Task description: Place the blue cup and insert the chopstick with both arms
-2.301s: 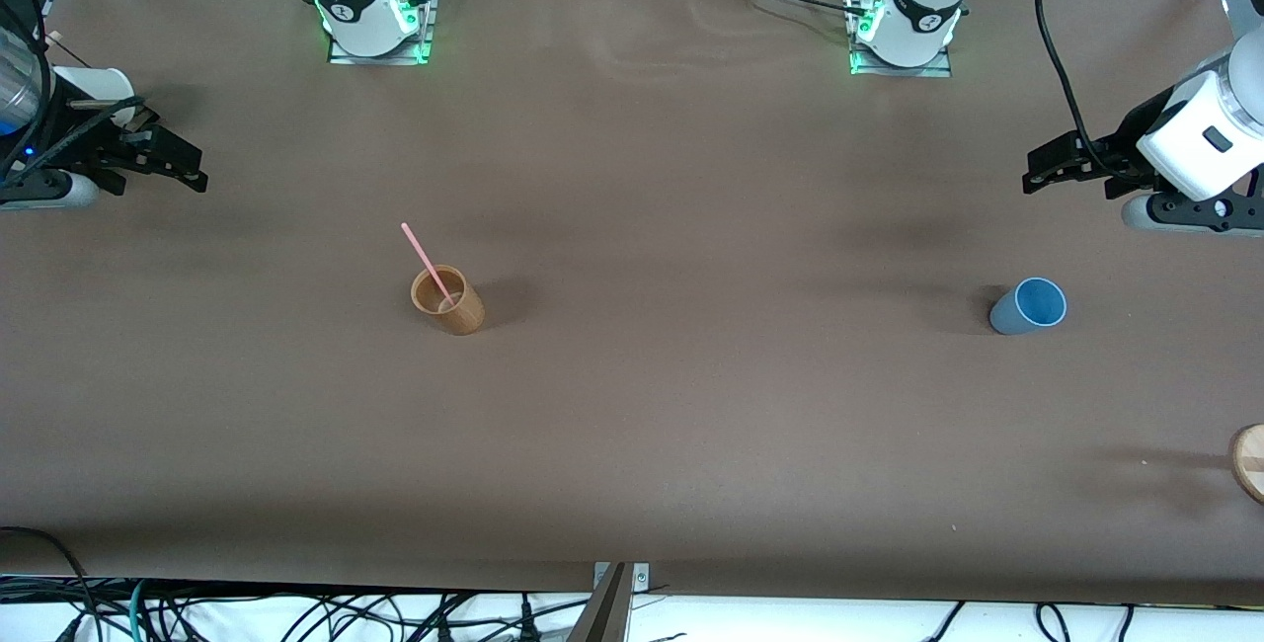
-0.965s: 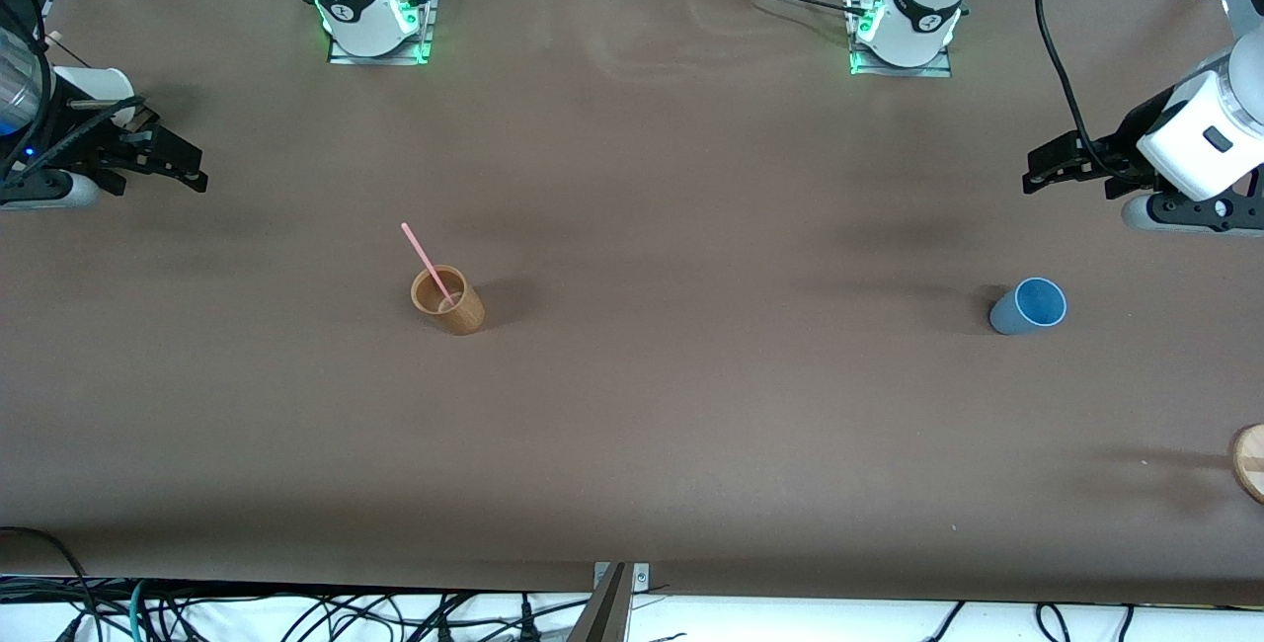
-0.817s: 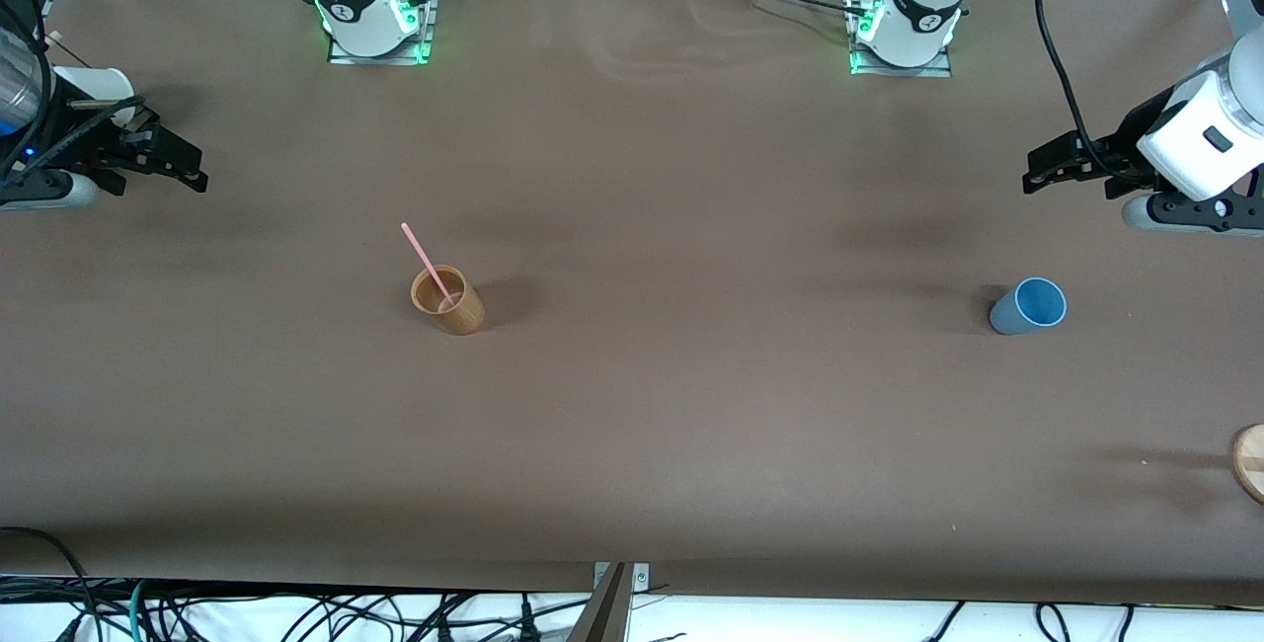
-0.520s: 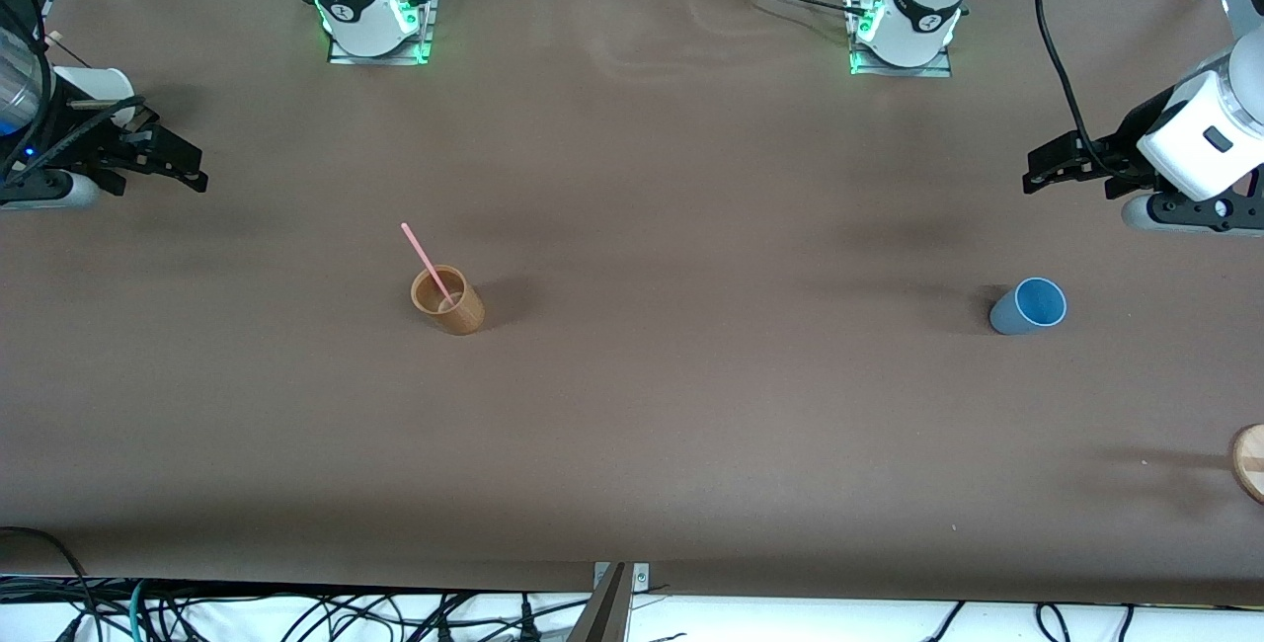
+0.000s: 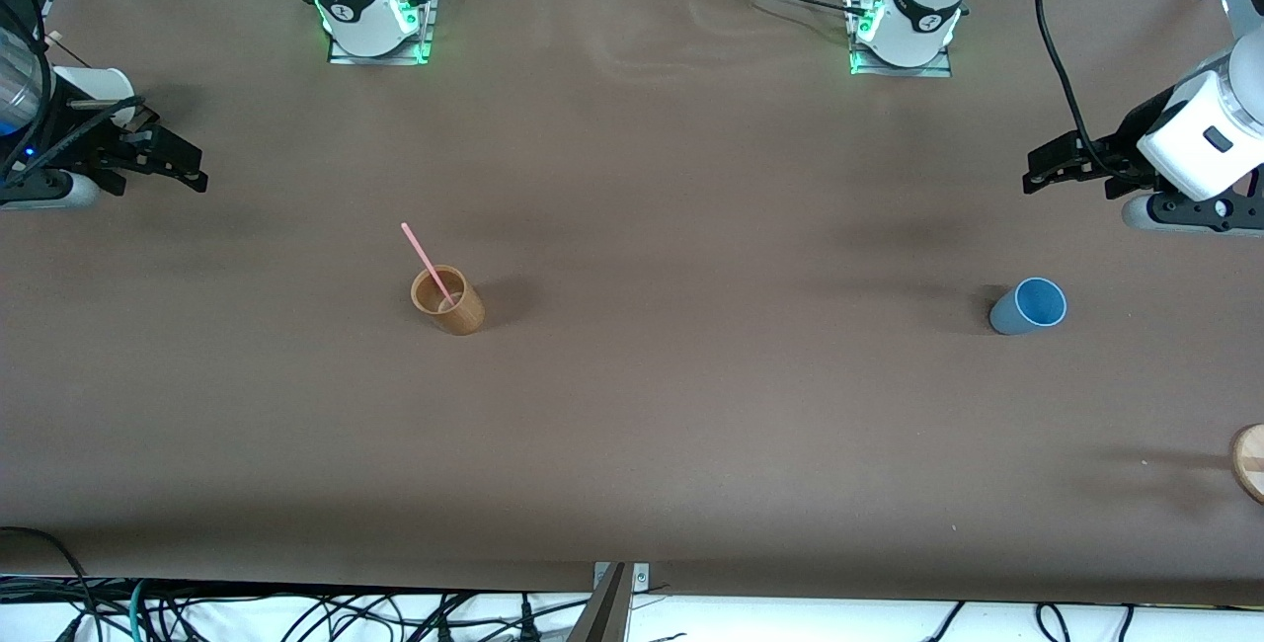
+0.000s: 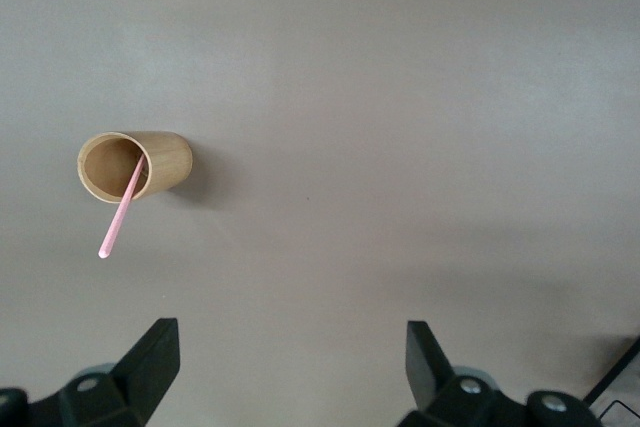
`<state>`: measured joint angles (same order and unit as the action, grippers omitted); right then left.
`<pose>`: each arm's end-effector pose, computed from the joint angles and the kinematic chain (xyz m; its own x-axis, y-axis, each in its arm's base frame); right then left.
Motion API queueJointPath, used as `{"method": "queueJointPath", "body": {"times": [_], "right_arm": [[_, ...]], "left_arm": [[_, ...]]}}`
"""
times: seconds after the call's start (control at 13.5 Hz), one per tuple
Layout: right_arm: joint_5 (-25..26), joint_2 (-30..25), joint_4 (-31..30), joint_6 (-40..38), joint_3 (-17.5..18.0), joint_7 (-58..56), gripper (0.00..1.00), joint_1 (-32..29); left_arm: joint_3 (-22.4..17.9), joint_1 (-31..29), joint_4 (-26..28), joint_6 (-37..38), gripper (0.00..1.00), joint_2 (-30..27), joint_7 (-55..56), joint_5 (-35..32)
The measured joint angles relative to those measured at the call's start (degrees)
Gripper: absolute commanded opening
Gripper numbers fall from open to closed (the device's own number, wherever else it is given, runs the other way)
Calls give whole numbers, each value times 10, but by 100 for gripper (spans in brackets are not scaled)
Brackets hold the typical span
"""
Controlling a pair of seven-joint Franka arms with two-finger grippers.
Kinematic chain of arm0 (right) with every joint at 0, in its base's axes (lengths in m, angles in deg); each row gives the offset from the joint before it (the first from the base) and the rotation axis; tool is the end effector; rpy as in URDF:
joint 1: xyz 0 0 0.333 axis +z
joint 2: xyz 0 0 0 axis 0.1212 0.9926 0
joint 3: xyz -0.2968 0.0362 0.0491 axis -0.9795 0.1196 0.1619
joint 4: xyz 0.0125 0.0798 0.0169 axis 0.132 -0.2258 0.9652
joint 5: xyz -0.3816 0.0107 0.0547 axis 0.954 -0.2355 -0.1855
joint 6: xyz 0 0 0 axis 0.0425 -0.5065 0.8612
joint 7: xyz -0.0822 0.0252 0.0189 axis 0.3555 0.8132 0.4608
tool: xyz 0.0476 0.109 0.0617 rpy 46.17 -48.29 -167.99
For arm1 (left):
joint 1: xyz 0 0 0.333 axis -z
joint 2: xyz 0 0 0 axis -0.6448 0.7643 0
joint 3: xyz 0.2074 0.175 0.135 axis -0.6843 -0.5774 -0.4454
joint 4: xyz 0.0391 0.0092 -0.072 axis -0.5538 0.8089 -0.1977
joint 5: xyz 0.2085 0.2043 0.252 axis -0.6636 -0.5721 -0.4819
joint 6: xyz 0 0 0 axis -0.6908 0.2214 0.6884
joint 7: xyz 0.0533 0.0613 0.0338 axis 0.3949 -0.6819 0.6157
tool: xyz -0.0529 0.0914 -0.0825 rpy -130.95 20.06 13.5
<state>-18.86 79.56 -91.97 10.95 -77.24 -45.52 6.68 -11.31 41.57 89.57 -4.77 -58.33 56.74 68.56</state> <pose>0.5481 0.0064 0.5338 0.9989 0.0455 -0.0064 0.0454 -0.9989 -0.0152 0.5586 -0.0365 0.5505 0.9913 -0.0239 -0.1291 -0.0158 -0.9979 0.0635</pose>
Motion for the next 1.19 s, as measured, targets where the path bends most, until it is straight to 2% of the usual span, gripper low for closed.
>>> {"method": "queueJointPath", "body": {"times": [0.89,1.19], "right_arm": [[0,0,0,0,0,0,100,0],[0,0,0,0,0,0,100,0]], "left_arm": [[0,0,0,0,100,0,0,0],[-6,-10,0,0,100,19,-5,-7]]}}
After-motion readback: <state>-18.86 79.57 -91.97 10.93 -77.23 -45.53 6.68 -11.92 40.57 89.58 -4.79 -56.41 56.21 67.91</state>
